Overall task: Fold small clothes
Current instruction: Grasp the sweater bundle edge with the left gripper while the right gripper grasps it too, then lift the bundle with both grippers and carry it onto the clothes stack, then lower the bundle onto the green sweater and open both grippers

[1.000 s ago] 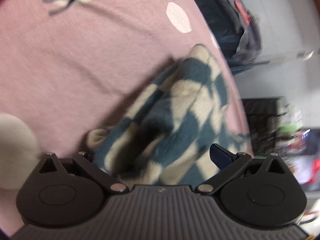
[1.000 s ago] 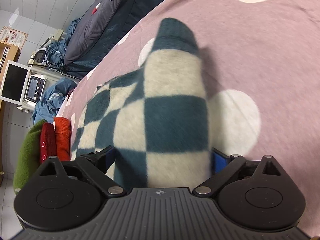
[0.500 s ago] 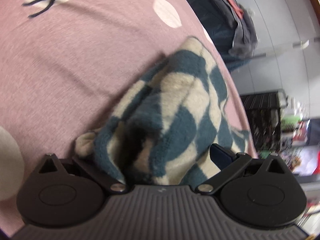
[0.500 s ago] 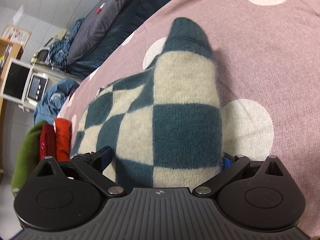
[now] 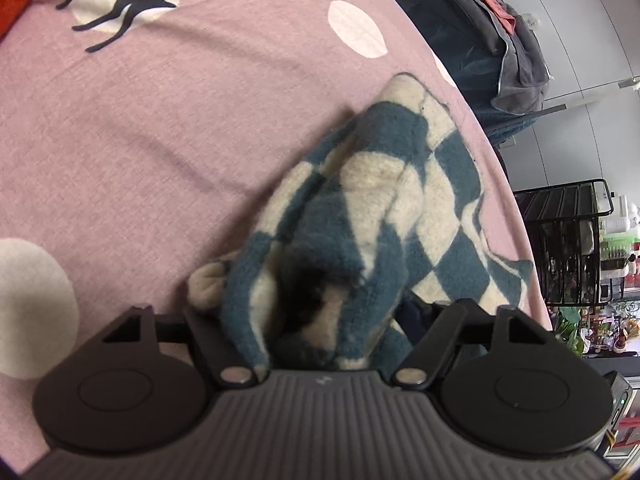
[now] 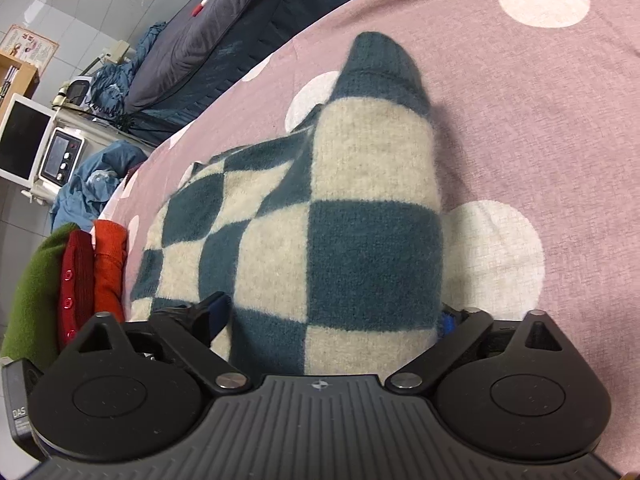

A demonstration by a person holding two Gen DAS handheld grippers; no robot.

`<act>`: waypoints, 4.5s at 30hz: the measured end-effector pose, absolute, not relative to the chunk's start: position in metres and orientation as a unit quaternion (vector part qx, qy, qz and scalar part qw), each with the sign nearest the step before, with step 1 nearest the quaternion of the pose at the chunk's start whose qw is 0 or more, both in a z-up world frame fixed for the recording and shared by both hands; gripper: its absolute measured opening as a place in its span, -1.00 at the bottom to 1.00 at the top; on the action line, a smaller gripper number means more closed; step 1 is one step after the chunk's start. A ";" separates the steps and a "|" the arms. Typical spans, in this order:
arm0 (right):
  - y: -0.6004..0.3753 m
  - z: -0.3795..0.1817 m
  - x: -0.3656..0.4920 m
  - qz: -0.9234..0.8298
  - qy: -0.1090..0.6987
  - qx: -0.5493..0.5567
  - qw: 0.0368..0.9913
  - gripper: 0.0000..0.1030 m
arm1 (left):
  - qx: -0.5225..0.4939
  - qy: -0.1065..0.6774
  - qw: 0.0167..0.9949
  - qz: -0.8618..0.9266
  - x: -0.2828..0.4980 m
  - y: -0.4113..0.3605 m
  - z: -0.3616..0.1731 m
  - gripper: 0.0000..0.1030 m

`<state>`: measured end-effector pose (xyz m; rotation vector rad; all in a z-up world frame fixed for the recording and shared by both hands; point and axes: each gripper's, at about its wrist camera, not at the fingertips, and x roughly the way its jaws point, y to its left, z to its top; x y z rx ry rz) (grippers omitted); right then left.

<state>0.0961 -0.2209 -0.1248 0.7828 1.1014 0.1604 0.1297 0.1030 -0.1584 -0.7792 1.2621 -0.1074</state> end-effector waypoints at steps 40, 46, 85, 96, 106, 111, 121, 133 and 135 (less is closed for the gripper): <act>-0.208 -0.014 0.031 0.059 0.421 0.248 0.870 0.26 | -0.211 0.499 0.824 -0.167 0.077 0.049 -0.044 -0.44; -0.208 0.004 0.018 0.058 0.416 0.234 0.877 0.26 | -0.206 0.481 0.832 -0.183 0.063 0.047 -0.023 -0.44; 0.132 0.099 0.211 0.399 0.442 0.322 0.736 0.25 | -0.277 0.319 0.901 0.093 0.066 0.450 0.142 -0.42; 0.137 0.069 0.222 0.369 0.488 0.264 0.746 0.35 | -0.279 0.388 0.877 0.045 0.072 0.463 0.098 -0.34; 0.138 0.058 0.222 0.367 0.493 0.250 0.748 0.49 | -0.285 0.409 0.866 0.039 0.074 0.466 0.087 -0.24; 0.138 0.059 0.223 0.363 0.493 0.260 0.747 0.56 | -0.271 0.413 0.868 0.044 0.076 0.461 0.091 -0.21; 0.131 0.065 0.219 0.348 0.488 0.273 0.753 0.97 | -0.250 0.414 0.873 0.065 0.074 0.460 0.096 0.32; 0.111 0.076 0.210 0.324 0.465 0.261 0.781 1.00 | -0.204 0.413 0.883 0.082 0.062 0.457 0.109 1.00; 0.109 0.078 0.208 0.324 0.460 0.252 0.788 1.00 | -0.191 0.415 0.884 0.096 0.058 0.458 0.113 1.00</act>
